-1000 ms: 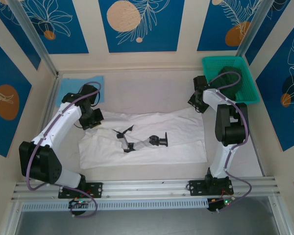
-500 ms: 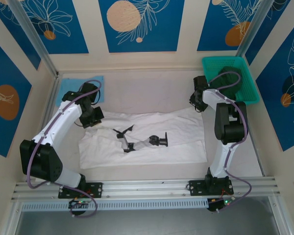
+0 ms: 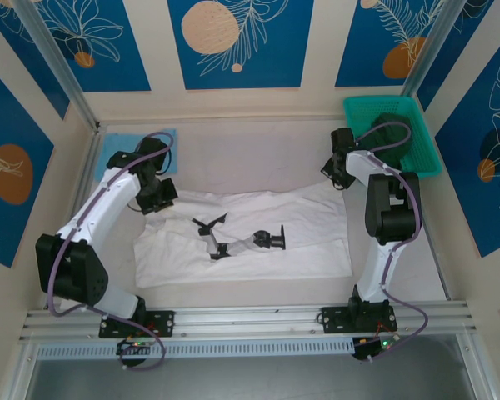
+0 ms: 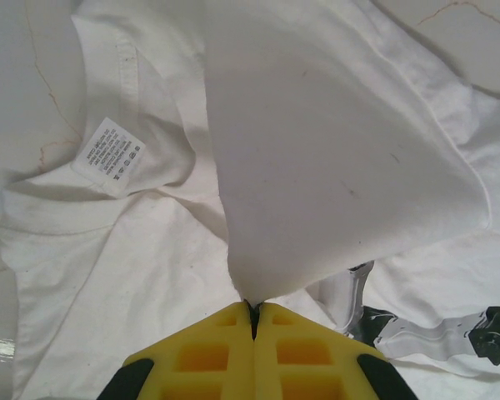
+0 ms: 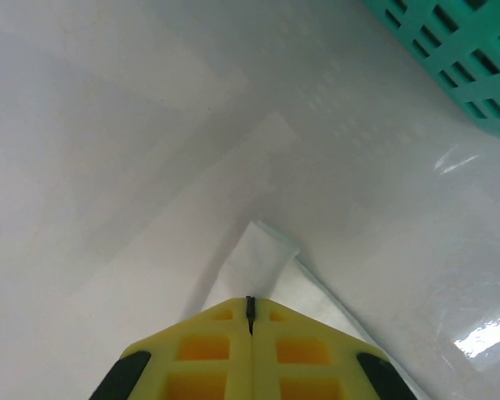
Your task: Fold and stack the t-shirts
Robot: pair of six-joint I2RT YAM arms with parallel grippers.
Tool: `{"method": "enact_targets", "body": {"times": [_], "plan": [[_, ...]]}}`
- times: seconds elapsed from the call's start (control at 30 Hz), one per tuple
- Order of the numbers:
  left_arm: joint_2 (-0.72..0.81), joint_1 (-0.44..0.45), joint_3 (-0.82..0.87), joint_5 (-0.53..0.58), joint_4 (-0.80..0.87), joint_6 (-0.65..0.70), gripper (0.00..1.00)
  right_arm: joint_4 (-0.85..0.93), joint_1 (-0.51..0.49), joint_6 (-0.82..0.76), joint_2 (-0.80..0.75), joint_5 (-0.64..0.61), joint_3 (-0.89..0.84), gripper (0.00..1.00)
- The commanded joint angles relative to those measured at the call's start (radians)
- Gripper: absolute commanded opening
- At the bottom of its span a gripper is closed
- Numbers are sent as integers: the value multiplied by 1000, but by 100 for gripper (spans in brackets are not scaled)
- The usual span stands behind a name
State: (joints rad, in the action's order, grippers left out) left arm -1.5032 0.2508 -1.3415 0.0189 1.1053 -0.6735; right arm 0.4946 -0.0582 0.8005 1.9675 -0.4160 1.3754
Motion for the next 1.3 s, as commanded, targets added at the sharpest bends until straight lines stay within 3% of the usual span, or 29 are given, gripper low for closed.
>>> {"method": "enact_targets", "body": {"times": [0.0,0.43,0.83,1.03,1.27], "plan": [[-47,-14,-76,10,3,25,0,32,1,-2,-15,34,43,0],[-400,-55,-524,31,-28,92,0,140,13,-13,-99,128,110,0],[-628,-86,-936,-30,73,158,0,165,67,-19,-272,157,7,0],[-663,-99,-965,-68,108,185,0,148,76,-33,-311,169,-61,0],[-603,-99,-911,-97,127,205,0,131,76,-52,-351,198,-115,0]]}}
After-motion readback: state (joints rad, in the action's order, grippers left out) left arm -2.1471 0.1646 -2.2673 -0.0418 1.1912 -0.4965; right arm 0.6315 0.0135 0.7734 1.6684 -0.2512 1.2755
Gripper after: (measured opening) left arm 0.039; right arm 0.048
